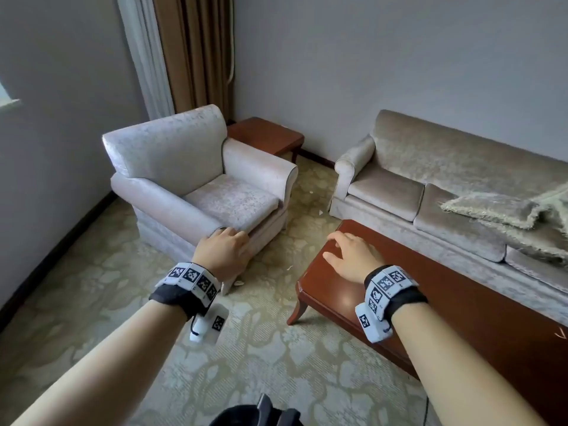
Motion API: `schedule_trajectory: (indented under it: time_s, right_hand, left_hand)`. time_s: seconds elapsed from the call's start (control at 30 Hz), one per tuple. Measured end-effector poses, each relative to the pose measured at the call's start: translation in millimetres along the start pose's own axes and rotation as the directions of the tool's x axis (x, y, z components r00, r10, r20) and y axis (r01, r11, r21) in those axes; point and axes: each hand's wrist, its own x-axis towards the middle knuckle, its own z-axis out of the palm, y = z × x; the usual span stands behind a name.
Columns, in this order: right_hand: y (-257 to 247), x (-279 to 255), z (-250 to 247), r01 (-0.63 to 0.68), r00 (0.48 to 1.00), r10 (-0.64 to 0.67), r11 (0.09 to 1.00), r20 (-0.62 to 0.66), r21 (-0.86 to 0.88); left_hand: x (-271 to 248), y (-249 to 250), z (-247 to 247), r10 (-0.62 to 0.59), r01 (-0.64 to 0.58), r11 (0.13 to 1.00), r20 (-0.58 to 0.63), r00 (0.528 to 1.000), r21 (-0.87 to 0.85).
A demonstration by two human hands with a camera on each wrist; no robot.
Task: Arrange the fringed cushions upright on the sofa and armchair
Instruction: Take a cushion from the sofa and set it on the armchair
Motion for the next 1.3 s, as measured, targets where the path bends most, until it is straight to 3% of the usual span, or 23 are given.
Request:
schedule_trajectory:
  time_s: [0.2, 0.5, 0.97, 1.13, 1.3]
  right_hand:
    - [-20, 66, 6, -0.026, 0.999, 0.026, 0.999, 0.02, 0.022]
    - [-10, 187, 30, -0.001, 0.998, -0.002, 0.999, 0.069, 0.043]
    - [-45, 431, 31, 0.232, 0.962, -0.247, 0.964, 0.112, 0.132]
    - [-48, 511, 23, 0.256, 0.959, -0.264, 0.963, 0.103, 0.085]
    - [-23, 590, 4, 0.156, 0.987, -0.158, 0.986, 0.033, 0.06]
  left_hand:
    - [51, -44, 5, 0.027, -0.028, 0.999, 0.059, 0.998, 0.019]
    - [148, -85, 39, 0.011, -0.014, 1.0, 0.154, 0.988, 0.019]
    - [317, -147, 28, -0.18, 0.179, 0.983, 0.03, 0.983, 0.043]
    - [402, -177, 32, -0.161, 0.16, 0.985, 0.01, 0.987, 0.071]
    - [512, -192, 48, -0.061, 0.06, 0.997, 0.017, 0.998, 0.045]
